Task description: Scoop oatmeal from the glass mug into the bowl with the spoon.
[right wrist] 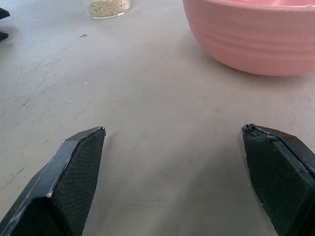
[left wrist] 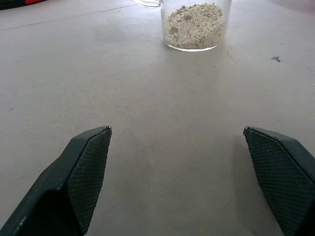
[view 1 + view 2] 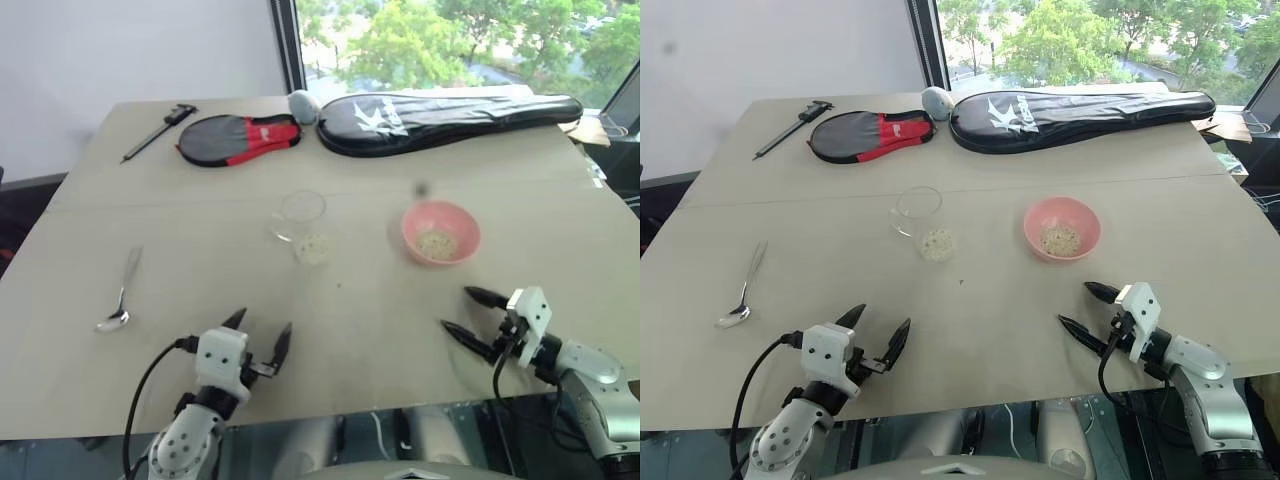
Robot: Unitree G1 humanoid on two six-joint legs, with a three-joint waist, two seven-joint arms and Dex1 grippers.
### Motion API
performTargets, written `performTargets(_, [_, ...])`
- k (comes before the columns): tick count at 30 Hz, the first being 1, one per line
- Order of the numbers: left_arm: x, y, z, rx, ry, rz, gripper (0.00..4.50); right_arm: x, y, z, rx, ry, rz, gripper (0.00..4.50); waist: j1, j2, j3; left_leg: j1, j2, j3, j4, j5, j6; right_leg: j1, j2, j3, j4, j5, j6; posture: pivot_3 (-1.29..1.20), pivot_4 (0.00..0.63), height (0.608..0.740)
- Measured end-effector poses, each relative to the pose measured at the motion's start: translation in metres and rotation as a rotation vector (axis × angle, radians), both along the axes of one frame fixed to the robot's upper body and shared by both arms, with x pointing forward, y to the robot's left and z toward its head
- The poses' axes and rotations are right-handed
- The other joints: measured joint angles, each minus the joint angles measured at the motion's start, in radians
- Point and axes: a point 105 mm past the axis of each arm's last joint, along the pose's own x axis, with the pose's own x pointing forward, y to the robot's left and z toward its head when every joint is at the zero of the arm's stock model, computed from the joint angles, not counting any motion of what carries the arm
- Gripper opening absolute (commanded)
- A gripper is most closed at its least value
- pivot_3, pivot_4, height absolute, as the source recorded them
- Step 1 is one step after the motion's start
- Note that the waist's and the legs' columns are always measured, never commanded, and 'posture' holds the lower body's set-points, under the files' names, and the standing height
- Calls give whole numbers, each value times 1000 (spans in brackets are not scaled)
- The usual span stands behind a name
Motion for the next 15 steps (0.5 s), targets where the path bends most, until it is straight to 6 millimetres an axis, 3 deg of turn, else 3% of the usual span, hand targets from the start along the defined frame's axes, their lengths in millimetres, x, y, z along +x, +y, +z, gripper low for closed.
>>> performTargets(15, [3,-2,2,-3,-5,-20,4460,2,0,1,3,-5,-2,4468,0,0,0,0,0,0,0,0,0,0,0,0,0,0,0,0,150,740])
